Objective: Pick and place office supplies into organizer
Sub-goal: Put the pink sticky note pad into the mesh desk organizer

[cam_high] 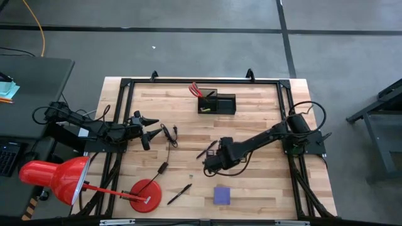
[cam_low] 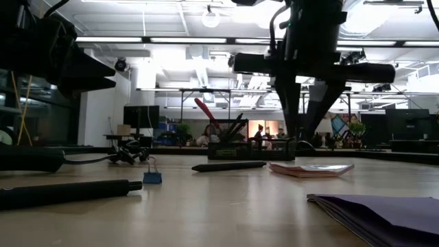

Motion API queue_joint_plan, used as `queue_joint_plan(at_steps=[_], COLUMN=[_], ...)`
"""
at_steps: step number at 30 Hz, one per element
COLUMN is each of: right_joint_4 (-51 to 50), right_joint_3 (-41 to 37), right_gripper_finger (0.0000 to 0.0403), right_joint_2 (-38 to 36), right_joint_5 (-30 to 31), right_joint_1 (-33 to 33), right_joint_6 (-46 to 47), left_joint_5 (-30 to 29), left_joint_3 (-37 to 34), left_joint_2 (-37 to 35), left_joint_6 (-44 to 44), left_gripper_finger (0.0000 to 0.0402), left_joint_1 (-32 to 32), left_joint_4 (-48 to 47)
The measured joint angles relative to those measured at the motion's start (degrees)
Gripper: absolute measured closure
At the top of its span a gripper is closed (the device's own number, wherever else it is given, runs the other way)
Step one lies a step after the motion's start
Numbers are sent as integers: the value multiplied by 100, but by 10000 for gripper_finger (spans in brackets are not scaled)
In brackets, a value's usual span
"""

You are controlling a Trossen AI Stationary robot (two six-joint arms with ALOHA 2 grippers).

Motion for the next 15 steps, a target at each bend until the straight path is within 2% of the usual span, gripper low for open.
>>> queue_joint_plan(at_steps=[5,12,15], right_joint_4=[42,-153,3], right_joint_3=[0,-217,-311], right_gripper_finger=[263,146,94], right_joint_2=[0,5,9], right_joint_5=[-152,-487,-414], right_joint_1=[-1,3,3], right_joint_6=[-533,-60,-86], left_joint_5=[1,0,0], left_joint_3=[0,0,0], left_joint_2=[0,0,0], left_joint_6=[0,0,0], left_gripper_finger=[169,169,169], left_joint_1=[-1,0,-2], left_joint_4=[-1,-2,-2])
